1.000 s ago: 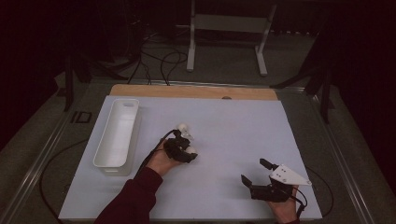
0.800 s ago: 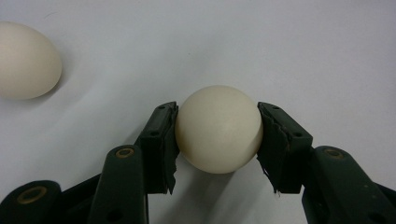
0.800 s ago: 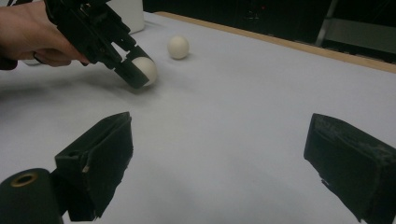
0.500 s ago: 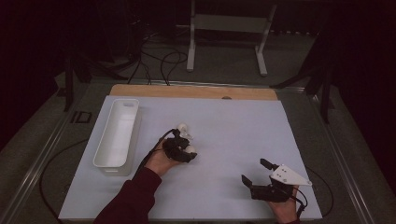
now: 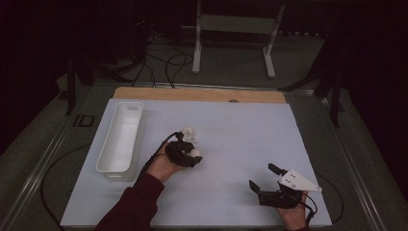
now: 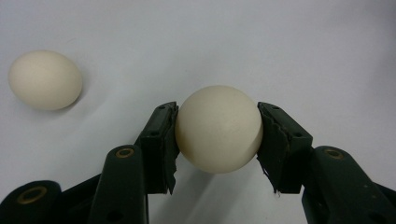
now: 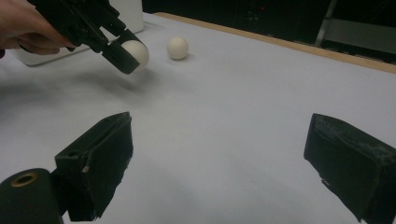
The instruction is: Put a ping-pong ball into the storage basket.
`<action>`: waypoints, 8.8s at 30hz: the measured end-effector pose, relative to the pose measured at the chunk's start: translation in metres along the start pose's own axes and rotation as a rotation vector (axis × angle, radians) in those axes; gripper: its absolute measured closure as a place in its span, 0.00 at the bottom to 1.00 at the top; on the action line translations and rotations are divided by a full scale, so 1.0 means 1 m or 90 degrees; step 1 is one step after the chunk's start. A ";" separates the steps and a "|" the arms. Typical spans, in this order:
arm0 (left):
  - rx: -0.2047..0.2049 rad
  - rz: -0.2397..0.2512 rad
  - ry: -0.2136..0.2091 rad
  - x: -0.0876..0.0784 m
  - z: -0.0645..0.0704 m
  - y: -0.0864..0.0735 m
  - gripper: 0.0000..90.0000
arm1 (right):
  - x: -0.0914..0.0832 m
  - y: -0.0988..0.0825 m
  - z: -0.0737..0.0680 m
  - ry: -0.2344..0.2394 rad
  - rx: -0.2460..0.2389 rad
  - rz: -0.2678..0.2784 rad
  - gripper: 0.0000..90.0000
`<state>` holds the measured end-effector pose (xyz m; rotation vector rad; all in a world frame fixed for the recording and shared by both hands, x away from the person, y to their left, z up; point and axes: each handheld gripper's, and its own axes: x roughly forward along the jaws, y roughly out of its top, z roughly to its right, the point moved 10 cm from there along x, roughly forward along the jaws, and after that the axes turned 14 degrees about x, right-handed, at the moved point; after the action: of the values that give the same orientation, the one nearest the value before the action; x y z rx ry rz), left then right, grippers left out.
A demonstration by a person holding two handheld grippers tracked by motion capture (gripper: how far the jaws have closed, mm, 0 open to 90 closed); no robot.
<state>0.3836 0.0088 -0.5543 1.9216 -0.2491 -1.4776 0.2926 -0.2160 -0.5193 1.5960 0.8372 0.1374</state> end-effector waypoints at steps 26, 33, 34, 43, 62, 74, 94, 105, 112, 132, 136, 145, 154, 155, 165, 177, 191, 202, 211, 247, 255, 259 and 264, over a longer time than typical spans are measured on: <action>0.022 0.032 -0.004 -0.023 0.008 0.012 0.57 | 0.000 0.000 0.000 0.001 0.002 0.000 0.09; 0.029 0.042 -0.002 -0.032 0.009 0.017 0.57 | 0.000 0.000 0.000 0.002 0.003 0.001 0.09; 0.034 0.042 -0.002 -0.033 0.010 0.017 0.57 | 0.000 0.000 0.000 0.002 0.003 0.002 0.09; 0.044 0.049 -0.001 -0.038 0.012 0.021 0.57 | 0.000 0.000 0.002 0.000 0.004 0.003 0.09; 0.068 0.064 0.003 -0.052 0.014 0.022 0.57 | 0.001 0.004 0.004 0.012 0.008 0.012 0.09; 0.084 0.080 0.001 -0.062 0.016 0.025 0.57 | 0.001 0.006 0.008 0.010 0.005 0.016 0.09; 0.088 0.084 -0.002 -0.075 0.014 0.020 0.57 | 0.002 0.004 0.009 0.007 0.012 0.020 0.09; 0.087 0.088 -0.004 -0.080 0.013 0.018 0.57 | 0.001 0.003 0.007 0.009 0.009 0.023 0.09; 0.088 0.087 -0.002 -0.084 0.010 0.016 0.57 | 0.001 0.002 0.007 0.010 0.011 0.021 0.09; 0.086 0.093 0.008 -0.095 0.004 0.013 0.57 | 0.002 0.001 0.007 0.011 0.011 0.017 0.09; 0.083 0.094 0.010 -0.096 0.003 0.013 0.57 | 0.002 0.001 0.007 0.011 0.011 0.017 0.09; 0.083 0.090 0.014 -0.100 0.001 0.010 0.57 | 0.001 0.001 0.007 0.012 0.010 0.017 0.09; 0.081 0.092 0.021 -0.105 -0.003 0.008 0.57 | 0.001 0.001 0.008 0.011 0.012 0.017 0.09; 0.080 0.092 0.022 -0.106 -0.003 0.008 0.57 | 0.001 0.001 0.008 0.011 0.012 0.018 0.09; 0.081 0.094 0.025 -0.107 -0.004 0.007 0.57 | 0.000 0.002 0.008 0.010 0.011 0.018 0.09; 0.078 0.093 0.033 -0.111 -0.007 0.003 0.57 | 0.000 0.002 0.008 0.010 0.011 0.020 0.09; 0.074 0.092 0.039 -0.115 -0.009 0.000 0.57 | 0.001 0.001 0.007 0.011 0.008 0.016 0.09; 0.070 0.089 0.044 -0.119 -0.013 -0.004 0.57 | 0.002 0.000 0.007 0.012 0.008 0.015 0.09; 0.065 0.091 0.050 -0.124 -0.016 -0.006 0.57 | 0.002 0.000 0.006 0.012 0.008 0.015 0.09; 0.064 0.089 0.066 -0.136 -0.024 -0.015 0.57 | 0.001 0.000 0.007 0.012 0.008 0.016 0.09; 0.063 0.091 0.069 -0.138 -0.025 -0.016 0.57 | 0.001 0.000 0.006 0.011 0.007 0.015 0.09; 0.062 0.090 0.070 -0.139 -0.025 -0.017 0.57 | 0.001 0.000 0.006 0.012 0.007 0.016 0.09; 0.059 0.092 0.072 -0.141 -0.026 -0.018 0.57 | 0.000 0.000 0.006 0.012 0.007 0.016 0.09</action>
<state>0.3561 0.1082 -0.4532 2.0076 -0.4027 -1.2788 0.2962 -0.2206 -0.5206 1.6188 0.8339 0.1657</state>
